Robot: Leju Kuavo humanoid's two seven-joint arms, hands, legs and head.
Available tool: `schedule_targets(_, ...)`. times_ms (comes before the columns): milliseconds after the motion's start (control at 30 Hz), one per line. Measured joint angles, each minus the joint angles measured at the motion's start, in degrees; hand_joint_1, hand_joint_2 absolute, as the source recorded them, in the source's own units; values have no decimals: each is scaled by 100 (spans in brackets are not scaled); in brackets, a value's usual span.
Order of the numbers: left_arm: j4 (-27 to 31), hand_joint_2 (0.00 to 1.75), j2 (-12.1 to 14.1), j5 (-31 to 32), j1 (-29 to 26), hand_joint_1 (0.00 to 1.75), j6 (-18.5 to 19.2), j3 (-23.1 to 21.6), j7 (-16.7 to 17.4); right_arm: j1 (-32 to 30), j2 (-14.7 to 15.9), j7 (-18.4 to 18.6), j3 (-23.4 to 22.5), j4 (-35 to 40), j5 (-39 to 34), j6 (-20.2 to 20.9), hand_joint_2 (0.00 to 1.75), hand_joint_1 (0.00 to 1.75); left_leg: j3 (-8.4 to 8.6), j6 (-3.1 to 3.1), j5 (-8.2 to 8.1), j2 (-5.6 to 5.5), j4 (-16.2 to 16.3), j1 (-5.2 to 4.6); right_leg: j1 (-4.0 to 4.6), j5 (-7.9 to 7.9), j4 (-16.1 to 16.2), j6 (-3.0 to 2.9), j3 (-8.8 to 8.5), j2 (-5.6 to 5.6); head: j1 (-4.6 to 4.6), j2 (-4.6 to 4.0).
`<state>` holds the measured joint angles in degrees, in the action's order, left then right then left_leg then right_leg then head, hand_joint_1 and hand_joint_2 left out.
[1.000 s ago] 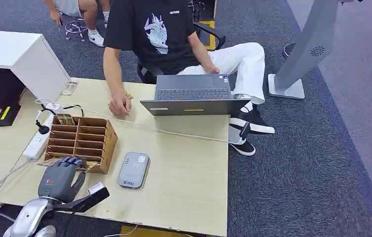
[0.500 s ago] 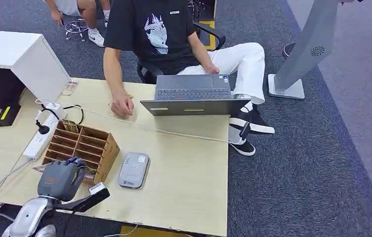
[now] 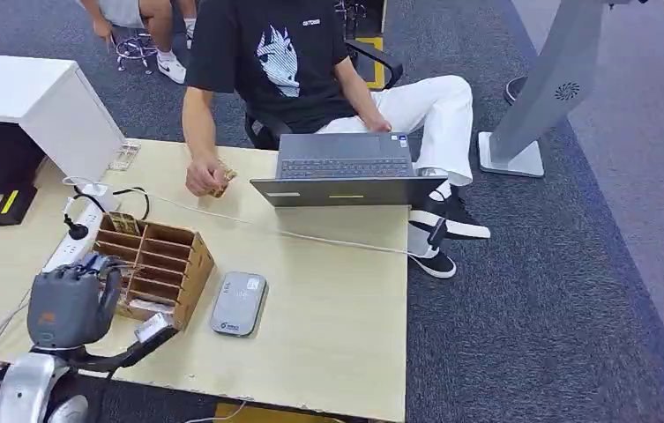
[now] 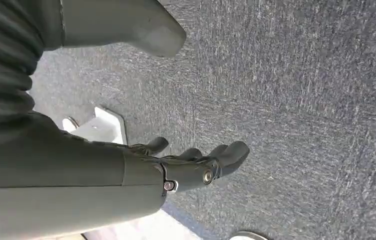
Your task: Pass the card to the sensor for recognition and then transmit it.
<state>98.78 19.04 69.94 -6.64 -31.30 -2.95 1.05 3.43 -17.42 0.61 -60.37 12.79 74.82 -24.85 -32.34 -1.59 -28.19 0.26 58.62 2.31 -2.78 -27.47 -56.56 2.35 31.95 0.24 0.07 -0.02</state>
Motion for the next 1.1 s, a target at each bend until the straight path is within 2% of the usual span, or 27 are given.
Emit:
schedule_targets(100,431,175,-9,-2,29,175,-518,197,-184,0,0,0,0,0,11,-20,175,0,1,0,0,-1,0,0,0,0,0,0,0,-1,2,0)
schedule_targets(167,697,175,-22,-41,93,175,-729,295,-336,0,0,0,0,0,20,-44,175,0,0,0,1,-1,0,0,0,0,0,0,0,-1,2,0)
schedule_targets(333,1246,175,-174,-214,375,175,-839,570,-887,1,-2,44,9,0,96,-92,175,0,1,1,2,-1,0,0,-1,2,0,0,-1,-1,0,0)
schedule_targets(400,1366,175,-251,-83,441,175,-839,662,-892,2,0,52,20,0,96,-92,175,0,1,1,1,-1,0,0,-1,2,0,0,-2,0,2,0)
schedule_targets(533,1363,175,-304,96,453,175,-839,817,-686,2,0,63,28,0,109,-92,175,0,2,1,1,0,0,0,0,2,0,0,-1,0,2,0)
schedule_targets(700,770,175,-251,190,692,175,-839,1143,-325,6,0,48,79,-2,227,-94,175,0,3,1,3,0,0,1,1,2,-1,-1,0,0,2,0)
schedule_targets(900,-104,175,-127,122,1055,175,-850,1495,-428,11,13,17,138,-26,278,-107,175,0,4,0,7,2,0,0,0,5,-2,-1,-2,2,2,0)
schedule_targets(1100,-472,175,-127,133,1186,175,-852,1696,-476,11,17,13,173,-48,282,-109,175,0,2,0,6,2,0,0,0,5,-2,-1,0,2,2,0)
